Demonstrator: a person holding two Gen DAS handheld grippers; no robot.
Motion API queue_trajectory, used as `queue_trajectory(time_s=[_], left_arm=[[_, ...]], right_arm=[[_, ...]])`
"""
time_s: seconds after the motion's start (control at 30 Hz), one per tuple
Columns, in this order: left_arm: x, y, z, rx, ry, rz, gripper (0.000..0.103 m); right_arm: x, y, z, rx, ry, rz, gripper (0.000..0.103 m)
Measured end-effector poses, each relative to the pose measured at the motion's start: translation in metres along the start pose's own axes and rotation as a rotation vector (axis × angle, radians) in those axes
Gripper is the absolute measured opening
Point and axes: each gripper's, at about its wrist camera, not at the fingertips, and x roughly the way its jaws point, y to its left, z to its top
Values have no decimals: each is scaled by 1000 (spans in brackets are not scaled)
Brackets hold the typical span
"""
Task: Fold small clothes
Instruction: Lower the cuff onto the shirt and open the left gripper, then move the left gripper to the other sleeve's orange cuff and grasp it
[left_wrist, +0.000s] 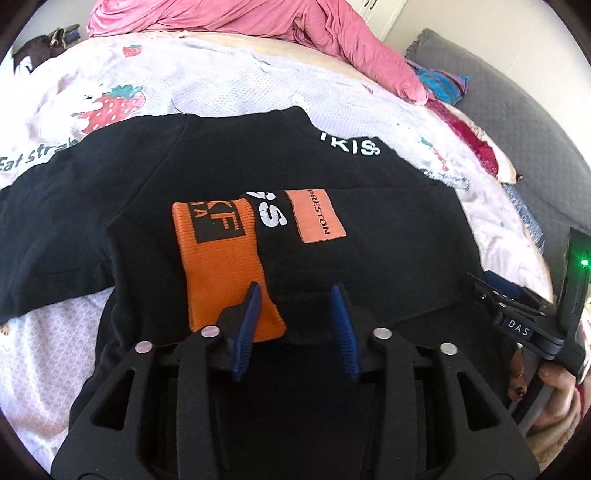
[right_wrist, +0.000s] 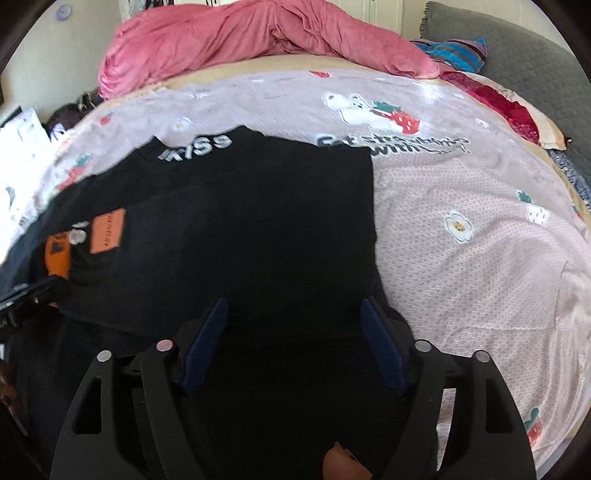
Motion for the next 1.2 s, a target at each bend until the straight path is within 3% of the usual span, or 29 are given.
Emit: queue_trajectory(time_s=[0.27, 0.37, 0.47, 0.83, 1.2], left_arm=[[-25, 5, -2, -16, -35, -8, 60], [-33, 9, -3, -27, -50, 6, 82], [-43, 12, -3, -34, -75, 30, 92], [-70, 31, -15, -58, -124, 125, 94], [-103, 73, -28, -158, -198, 209, 94]], right_arm=[[-13, 1, 3, 41, -45, 64, 86], [-20, 5, 4, 37, -72, 77, 95], [-23, 8, 5, 40, -86, 113, 97], [-33, 20, 7, 54, -131, 167, 99], [-47, 47, 6, 11, -180, 194, 99]])
